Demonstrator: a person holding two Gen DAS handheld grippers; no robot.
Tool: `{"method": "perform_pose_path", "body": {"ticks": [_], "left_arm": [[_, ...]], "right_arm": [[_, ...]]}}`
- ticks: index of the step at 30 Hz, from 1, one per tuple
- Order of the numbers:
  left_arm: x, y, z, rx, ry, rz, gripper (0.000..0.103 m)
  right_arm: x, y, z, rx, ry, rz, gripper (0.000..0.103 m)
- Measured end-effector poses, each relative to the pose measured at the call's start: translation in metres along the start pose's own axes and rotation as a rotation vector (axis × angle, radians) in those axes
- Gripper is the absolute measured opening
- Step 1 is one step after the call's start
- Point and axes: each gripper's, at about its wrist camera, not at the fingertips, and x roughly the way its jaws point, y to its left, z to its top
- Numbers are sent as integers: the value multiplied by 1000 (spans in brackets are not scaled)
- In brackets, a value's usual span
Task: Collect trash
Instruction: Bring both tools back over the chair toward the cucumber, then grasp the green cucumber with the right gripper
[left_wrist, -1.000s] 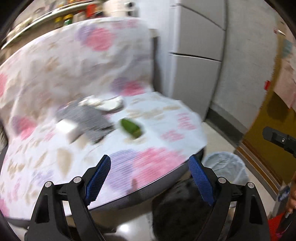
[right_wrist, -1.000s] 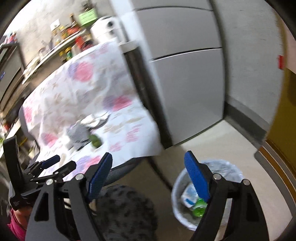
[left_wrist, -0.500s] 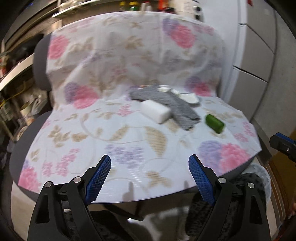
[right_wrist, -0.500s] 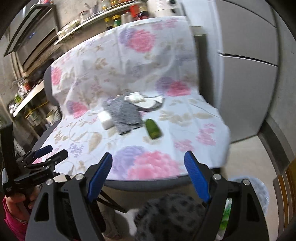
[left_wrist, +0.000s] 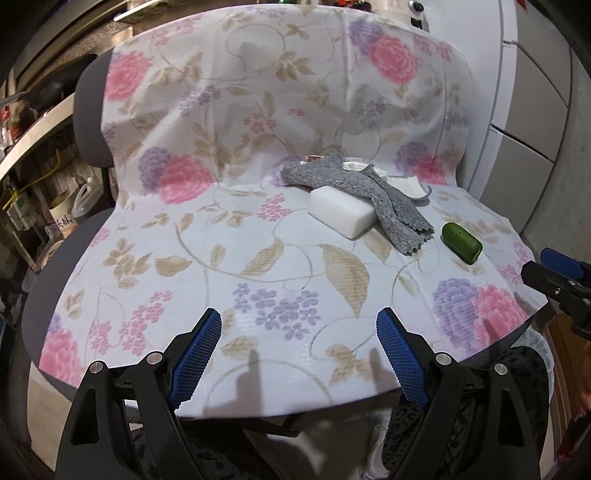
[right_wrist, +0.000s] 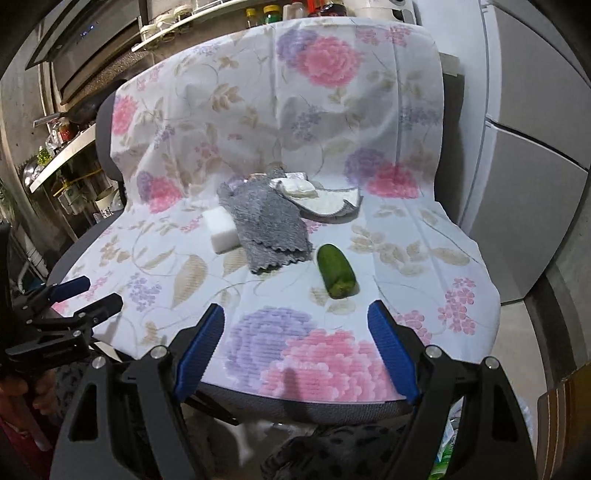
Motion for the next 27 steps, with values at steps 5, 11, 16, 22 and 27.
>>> {"method": "perform_pose_path", "body": {"ticks": [5,11,16,22,27], "left_arm": [[11,-9,12,16,-15,-18,86],[31,-13,29,13,-12,-25,86],[49,-13,37,19,-18,-14,86],[73,-3,36,-7,44,18,86],[77,1,32,-11,66,25,86]], "right_arm": [[20,-12,8,-20,10,-17,71],[61,-23,27,-48,51,2,56],[92,-23,36,-76,85,-17,56],[121,-22,39,-123,148,-80,55],[121,-17,34,-163,156,-115,33]]}}
